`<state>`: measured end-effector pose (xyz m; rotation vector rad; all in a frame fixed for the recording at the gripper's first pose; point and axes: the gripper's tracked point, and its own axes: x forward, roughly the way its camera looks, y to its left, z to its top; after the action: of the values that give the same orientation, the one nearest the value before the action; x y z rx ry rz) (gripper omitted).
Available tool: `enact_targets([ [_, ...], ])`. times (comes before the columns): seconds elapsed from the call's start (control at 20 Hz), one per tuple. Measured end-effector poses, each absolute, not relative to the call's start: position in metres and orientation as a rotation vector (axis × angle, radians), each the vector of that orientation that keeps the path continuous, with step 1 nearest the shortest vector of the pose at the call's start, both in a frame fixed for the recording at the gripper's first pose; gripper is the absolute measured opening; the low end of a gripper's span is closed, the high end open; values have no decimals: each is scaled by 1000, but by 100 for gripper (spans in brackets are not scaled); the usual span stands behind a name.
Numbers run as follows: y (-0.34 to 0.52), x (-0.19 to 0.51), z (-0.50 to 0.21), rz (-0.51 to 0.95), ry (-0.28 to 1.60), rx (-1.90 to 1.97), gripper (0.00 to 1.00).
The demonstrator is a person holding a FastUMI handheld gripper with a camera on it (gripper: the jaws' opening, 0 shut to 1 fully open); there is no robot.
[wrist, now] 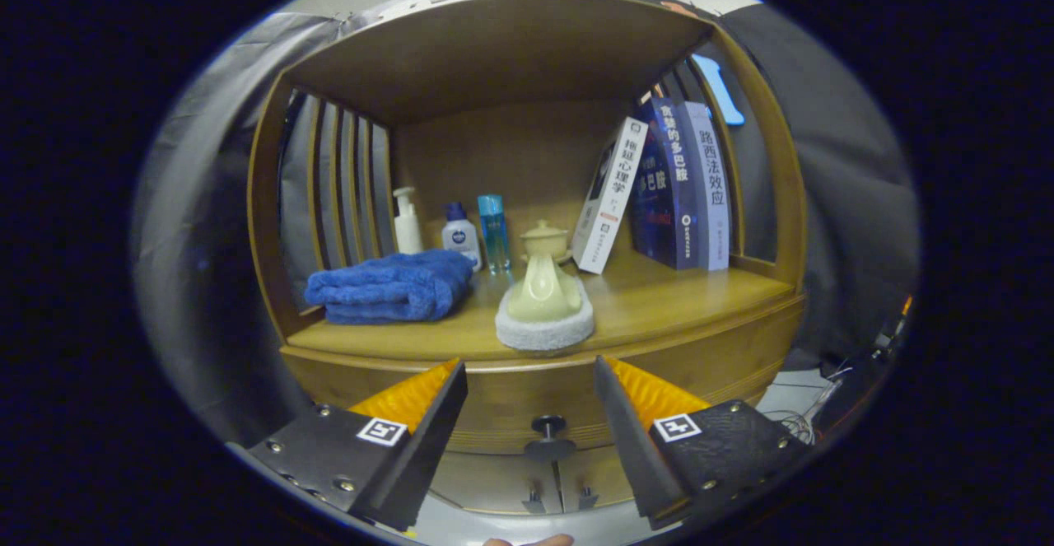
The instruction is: Pull open the drawer, take out the items inside it, and place them on the countertop above the cabinet.
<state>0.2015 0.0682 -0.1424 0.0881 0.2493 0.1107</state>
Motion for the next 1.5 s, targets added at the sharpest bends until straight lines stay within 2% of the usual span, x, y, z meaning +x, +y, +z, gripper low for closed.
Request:
enact_targets([
  [0.4,37,145,-22,92,76,-18,93],
  [0.75,4,94,55,6,15,-110,93],
  [1.05,-11,61,74,-58,11,-124,92],
  [1.5,-20,56,63,-76,43,-120,91],
])
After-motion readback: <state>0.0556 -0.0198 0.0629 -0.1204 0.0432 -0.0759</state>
